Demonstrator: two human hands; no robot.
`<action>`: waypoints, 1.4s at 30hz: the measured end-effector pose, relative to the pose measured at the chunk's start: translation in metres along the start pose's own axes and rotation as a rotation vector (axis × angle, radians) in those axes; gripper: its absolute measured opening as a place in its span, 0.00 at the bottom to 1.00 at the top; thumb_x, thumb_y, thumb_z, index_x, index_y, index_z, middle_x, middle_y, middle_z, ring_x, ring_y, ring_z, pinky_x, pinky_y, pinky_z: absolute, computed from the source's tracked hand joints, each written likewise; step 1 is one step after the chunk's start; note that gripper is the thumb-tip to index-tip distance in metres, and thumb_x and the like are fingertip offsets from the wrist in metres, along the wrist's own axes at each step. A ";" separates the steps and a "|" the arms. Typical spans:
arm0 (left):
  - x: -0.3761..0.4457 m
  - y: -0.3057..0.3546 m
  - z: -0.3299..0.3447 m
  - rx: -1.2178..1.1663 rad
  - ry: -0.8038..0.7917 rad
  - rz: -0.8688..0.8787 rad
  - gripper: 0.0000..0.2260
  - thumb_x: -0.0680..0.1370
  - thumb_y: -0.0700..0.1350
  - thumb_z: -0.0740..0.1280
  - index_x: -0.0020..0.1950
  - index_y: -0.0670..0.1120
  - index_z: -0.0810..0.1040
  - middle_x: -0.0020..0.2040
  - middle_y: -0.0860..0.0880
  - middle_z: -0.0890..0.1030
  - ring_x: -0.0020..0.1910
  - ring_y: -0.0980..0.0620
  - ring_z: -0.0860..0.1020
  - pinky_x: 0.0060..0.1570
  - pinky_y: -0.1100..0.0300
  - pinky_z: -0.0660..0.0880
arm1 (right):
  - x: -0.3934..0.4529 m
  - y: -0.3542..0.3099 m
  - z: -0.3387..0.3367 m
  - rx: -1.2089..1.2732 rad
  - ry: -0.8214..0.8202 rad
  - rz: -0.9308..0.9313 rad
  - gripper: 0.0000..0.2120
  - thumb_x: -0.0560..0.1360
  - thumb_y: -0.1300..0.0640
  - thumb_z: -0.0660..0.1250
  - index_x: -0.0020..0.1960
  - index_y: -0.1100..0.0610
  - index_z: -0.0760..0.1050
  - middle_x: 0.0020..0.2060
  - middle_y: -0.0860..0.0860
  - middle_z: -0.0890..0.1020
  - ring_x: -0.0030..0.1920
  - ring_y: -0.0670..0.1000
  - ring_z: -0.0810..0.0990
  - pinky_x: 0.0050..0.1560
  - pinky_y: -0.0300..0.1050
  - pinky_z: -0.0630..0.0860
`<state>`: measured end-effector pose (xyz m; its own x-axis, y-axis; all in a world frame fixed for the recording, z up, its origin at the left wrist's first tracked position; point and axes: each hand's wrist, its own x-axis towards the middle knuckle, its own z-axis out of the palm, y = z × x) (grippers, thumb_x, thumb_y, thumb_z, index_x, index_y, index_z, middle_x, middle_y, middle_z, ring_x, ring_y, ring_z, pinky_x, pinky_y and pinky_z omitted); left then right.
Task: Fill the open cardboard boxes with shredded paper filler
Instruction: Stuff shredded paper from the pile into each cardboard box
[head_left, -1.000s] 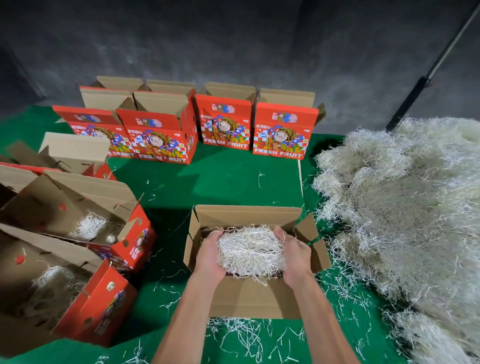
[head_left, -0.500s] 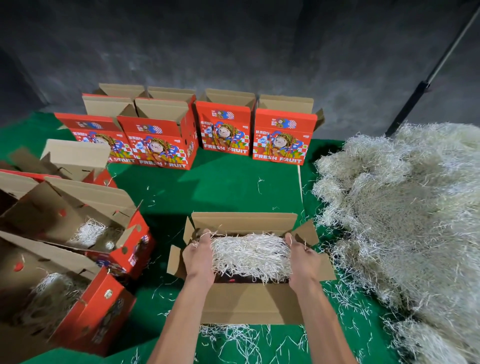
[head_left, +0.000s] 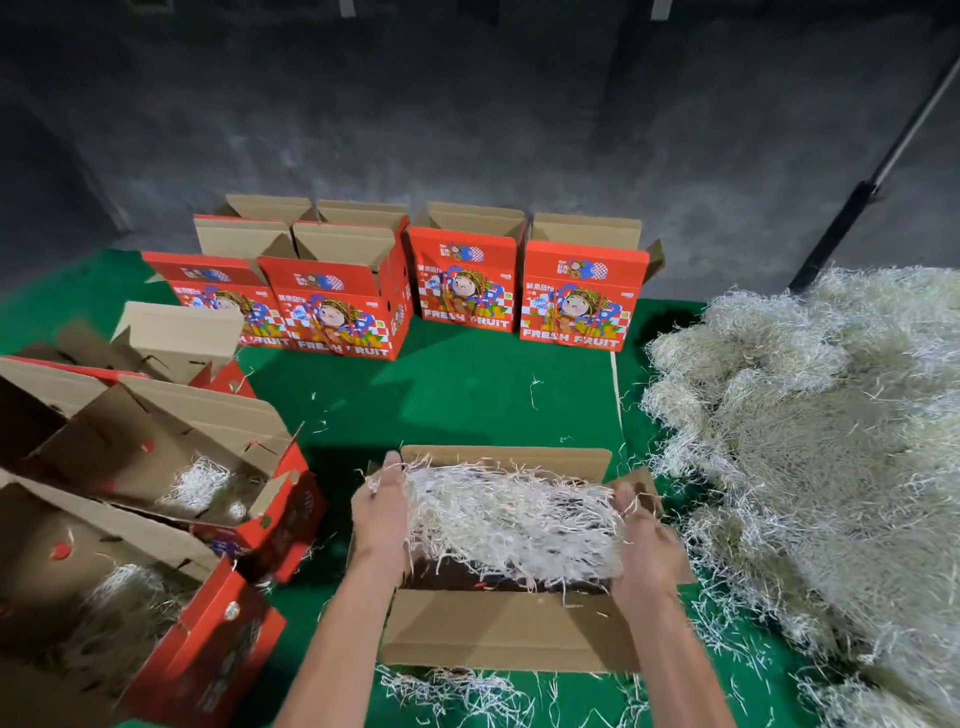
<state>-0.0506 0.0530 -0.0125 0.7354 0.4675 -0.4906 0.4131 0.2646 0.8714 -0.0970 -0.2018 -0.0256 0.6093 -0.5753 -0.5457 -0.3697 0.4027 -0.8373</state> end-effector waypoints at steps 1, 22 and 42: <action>-0.004 0.001 0.002 0.005 -0.059 -0.060 0.21 0.78 0.63 0.65 0.63 0.50 0.72 0.62 0.50 0.75 0.63 0.46 0.74 0.62 0.47 0.69 | -0.003 0.002 0.002 -0.052 -0.046 -0.035 0.14 0.82 0.51 0.62 0.49 0.63 0.74 0.34 0.50 0.71 0.32 0.48 0.66 0.37 0.42 0.66; -0.074 -0.038 0.027 0.408 -0.553 0.151 0.52 0.57 0.82 0.66 0.75 0.58 0.65 0.75 0.57 0.67 0.65 0.61 0.70 0.65 0.55 0.67 | -0.038 0.022 0.029 -0.556 -0.330 -0.617 0.08 0.75 0.49 0.73 0.48 0.40 0.75 0.50 0.42 0.75 0.40 0.45 0.81 0.37 0.36 0.77; -0.056 -0.032 0.037 0.169 -0.352 -0.125 0.25 0.73 0.62 0.72 0.58 0.50 0.65 0.53 0.52 0.73 0.55 0.53 0.71 0.70 0.44 0.64 | -0.021 0.016 0.040 -0.155 -0.297 -0.168 0.25 0.74 0.40 0.71 0.65 0.50 0.73 0.46 0.65 0.83 0.30 0.52 0.74 0.27 0.38 0.72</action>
<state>-0.0851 -0.0126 -0.0127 0.8008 0.1151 -0.5878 0.5718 0.1454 0.8074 -0.0876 -0.1548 -0.0260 0.8392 -0.3835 -0.3856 -0.3347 0.1946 -0.9220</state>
